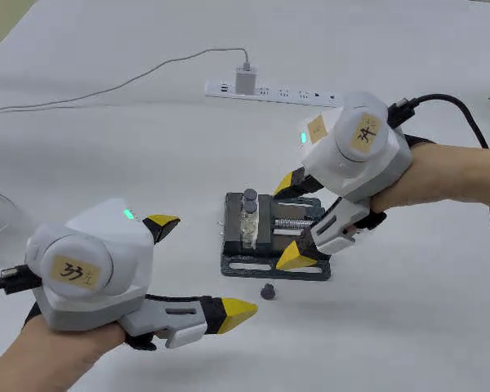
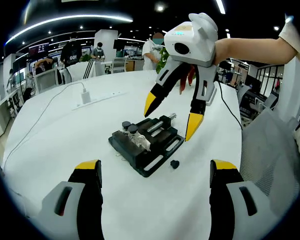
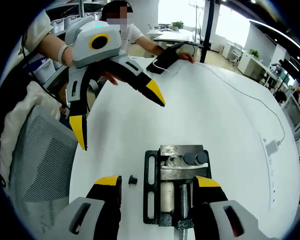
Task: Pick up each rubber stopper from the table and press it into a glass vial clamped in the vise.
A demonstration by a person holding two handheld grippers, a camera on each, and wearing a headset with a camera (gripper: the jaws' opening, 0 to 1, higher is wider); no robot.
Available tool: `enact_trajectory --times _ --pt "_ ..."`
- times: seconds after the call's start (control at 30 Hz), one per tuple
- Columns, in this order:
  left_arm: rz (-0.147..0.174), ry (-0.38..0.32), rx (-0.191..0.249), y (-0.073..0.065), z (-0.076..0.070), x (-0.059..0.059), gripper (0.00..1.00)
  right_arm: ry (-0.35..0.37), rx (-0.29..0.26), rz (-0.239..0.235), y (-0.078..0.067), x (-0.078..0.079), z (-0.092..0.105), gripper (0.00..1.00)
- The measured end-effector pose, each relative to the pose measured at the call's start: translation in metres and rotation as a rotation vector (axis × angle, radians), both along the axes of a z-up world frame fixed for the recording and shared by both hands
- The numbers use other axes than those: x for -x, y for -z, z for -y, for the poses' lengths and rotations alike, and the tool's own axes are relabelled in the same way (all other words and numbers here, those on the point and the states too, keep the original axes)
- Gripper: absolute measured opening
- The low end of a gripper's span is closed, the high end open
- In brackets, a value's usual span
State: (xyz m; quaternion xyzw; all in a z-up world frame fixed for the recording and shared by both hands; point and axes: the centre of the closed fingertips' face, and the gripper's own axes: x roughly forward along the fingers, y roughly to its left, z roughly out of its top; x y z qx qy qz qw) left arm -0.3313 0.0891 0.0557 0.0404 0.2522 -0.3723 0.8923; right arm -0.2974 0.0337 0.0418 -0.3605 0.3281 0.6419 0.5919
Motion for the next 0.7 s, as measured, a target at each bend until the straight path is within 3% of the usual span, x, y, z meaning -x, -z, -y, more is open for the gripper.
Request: enact_trajectory --times 0.23,0.33,0.37,0.43,0.5,0.7 --pt "0.002 0.009 -0.013 0.000 -0.005 0.006 0.88 0.034 -0.024 -0.013 0.005 0.020 0.001 0.49" --pt "0.003 0.008 -0.017 0.000 -0.007 0.009 0.88 0.068 -0.025 -0.059 0.011 0.030 0.002 0.48" --pt "0.003 0.007 -0.017 0.000 -0.007 0.009 0.88 0.062 -0.027 -0.054 0.012 0.032 0.002 0.47" --pt "0.006 0.005 -0.016 -0.001 -0.008 0.011 0.88 0.081 -0.019 -0.053 0.017 0.036 0.003 0.41" --pt "0.005 0.001 -0.014 0.000 -0.008 0.013 0.88 0.129 -0.004 -0.096 0.023 0.042 0.006 0.33" --pt "0.000 0.001 -0.008 0.003 -0.006 0.018 0.87 0.187 -0.013 -0.064 0.037 0.044 0.007 0.19"
